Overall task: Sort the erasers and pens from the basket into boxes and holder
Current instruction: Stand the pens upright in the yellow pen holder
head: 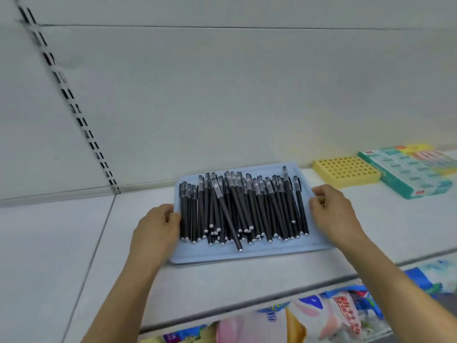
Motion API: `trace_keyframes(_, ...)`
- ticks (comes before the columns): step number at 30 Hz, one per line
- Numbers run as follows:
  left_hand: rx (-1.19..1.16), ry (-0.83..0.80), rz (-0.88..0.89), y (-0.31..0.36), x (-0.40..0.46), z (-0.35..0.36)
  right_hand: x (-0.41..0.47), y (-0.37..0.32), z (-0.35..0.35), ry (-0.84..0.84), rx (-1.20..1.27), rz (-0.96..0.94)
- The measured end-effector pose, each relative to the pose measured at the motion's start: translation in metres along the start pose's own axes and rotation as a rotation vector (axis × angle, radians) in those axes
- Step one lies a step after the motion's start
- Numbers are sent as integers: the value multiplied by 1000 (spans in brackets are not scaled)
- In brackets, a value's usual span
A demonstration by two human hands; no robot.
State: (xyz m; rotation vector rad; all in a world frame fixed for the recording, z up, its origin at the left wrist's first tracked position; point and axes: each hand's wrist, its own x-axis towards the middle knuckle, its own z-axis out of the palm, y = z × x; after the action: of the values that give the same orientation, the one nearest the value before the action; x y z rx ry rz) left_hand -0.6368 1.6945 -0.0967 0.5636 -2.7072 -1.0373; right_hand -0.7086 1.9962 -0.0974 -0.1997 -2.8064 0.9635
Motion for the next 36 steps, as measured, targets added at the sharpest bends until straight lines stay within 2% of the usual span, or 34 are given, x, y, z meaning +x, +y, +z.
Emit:
trace_keyframes(4,192,50,-8,0,9,9,22,7,13,-38,-83,-15)
trace_keyframes(9,299,97,-22,3,5,12,30,13,19,-17,-228,-109)
trace_keyframes(14,337,180,-42,16,-4,16,31,14,8,-39,-294,-193)
trace_keyframes(16,286,255,-15,35,-13,20,29,9,3,21,-273,-284)
trace_keyframes(18,255,222,-13,59,-21,27,29,2,-3,35,-267,-368)
trace_keyframes(23,477,98,-65,96,-21,40,31,-24,-5,-228,-385,-402)
trace_keyframes(32,140,-193,-229,104,1,30,54,-37,1,-536,-198,-256)
trace_keyframes(34,76,-198,-251,105,2,28,57,-37,4,-593,-99,-228)
trace_keyframes(36,31,-123,-231,110,-2,26,61,-30,4,-631,87,-189)
